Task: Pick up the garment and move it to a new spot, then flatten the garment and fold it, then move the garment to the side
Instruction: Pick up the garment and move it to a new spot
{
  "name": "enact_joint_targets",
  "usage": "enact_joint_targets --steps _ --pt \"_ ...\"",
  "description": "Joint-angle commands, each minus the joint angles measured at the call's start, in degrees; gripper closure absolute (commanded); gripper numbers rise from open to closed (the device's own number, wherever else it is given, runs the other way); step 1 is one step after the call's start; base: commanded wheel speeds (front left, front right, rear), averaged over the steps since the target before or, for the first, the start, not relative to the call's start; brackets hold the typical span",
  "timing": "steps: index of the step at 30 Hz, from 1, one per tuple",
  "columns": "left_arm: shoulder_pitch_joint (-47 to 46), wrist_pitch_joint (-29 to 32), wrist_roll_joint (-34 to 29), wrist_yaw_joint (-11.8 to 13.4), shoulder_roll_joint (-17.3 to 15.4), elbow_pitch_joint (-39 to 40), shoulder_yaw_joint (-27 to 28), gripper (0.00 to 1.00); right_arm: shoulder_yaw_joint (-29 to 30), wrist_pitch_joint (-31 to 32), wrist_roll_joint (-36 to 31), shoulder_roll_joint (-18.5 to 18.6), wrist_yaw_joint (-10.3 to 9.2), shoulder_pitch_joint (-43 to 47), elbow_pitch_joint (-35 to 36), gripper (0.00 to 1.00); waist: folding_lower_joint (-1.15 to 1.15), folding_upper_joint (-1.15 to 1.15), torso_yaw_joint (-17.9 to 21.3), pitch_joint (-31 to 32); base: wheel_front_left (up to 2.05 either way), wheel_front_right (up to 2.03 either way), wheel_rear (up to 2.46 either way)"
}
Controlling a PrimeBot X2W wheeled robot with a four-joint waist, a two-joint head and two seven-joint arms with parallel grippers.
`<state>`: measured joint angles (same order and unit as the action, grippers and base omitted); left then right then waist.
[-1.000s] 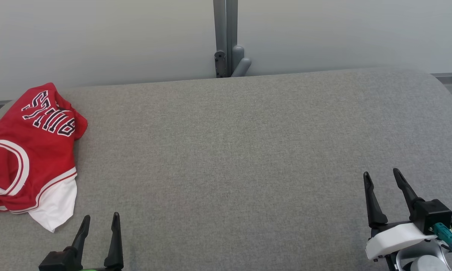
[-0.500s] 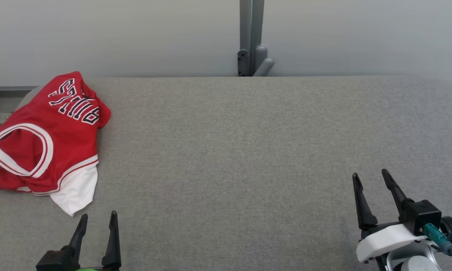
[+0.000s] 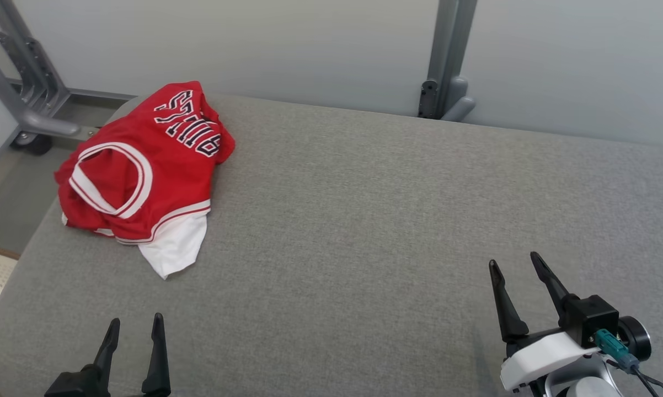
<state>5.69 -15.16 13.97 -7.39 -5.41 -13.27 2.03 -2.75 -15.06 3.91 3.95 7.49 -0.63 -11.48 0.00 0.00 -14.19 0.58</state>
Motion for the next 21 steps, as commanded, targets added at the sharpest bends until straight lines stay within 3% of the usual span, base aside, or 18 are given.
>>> enact_joint_targets --steps 1,12,21 --pt "1.14 0.02 0.01 -0.18 -0.20 -0.02 0.45 0.00 -0.32 -0.19 0.38 -0.19 0.01 -0.39 -0.18 0.00 0.00 0.00 -3.23 0.64 0.00 0.00 0.00" --pt "1.32 0.02 0.15 -0.18 -0.23 0.25 0.91 0.00 -0.93 -0.19 0.67 -0.33 0.00 -0.48 -0.62 0.00 0.00 0.00 -7.24 0.99 0.00 0.00 0.00" --pt "1.63 0.02 0.10 -0.18 -0.04 0.44 1.25 0.00 -1.26 -0.19 0.74 -0.24 0.00 -0.45 -0.85 0.00 0.00 0.00 -7.61 0.92 0.00 0.00 0.00"
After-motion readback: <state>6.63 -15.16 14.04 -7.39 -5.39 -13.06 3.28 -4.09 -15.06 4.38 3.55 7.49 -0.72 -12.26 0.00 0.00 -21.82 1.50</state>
